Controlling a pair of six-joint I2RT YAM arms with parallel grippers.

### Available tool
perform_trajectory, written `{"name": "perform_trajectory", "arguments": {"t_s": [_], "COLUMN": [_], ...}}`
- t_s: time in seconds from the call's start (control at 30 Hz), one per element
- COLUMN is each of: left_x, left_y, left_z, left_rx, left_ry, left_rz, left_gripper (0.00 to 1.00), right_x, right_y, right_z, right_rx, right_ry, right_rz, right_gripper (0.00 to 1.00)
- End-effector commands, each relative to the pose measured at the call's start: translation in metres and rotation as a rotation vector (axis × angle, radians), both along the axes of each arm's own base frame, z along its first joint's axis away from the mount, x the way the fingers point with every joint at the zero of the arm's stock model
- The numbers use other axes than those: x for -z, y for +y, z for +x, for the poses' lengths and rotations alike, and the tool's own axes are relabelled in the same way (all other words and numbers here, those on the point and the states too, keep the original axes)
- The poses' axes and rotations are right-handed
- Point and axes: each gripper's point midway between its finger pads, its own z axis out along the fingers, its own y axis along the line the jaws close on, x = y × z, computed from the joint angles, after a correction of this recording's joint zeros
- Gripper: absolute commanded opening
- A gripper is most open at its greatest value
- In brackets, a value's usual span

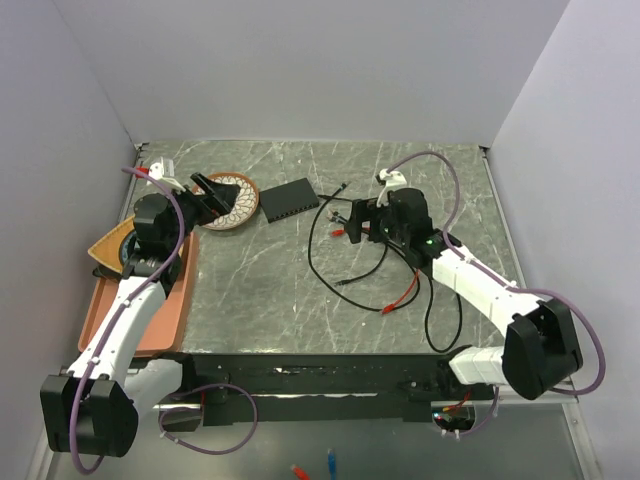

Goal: Insert the plug into the switch port

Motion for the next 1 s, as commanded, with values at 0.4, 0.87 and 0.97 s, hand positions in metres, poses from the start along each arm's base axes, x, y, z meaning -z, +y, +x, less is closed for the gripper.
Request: {"name": "perform_trajectory", "arguments": {"t_s": [0.4,0.87,0.97], "left_x": [-0.024,-0.020,-0.023], "left_y": [-0.031,-0.051,-0.052], "left_z": [-0.003,-0.007,-0.008], "left_rx": [0.185,0.326,0.337], "left_ry": [-0.075,-0.064,-0.080], "left_rz": [-0.068,-0.078,-0.075], "left_gripper": [0.96,0.96,0.96], "right_x": [0.017,0.074,0.073], "right_y": [-0.001,-0.004,-0.009], "right_z": [0.049,0.135,0.152], "right_rx": [0.075,0.165,0.188], "right_ry": [0.071,0.262,0.291], "right_rz": [-0.188,-0.449,-0.402], "right_gripper": [0.99,0.99,0.99]}}
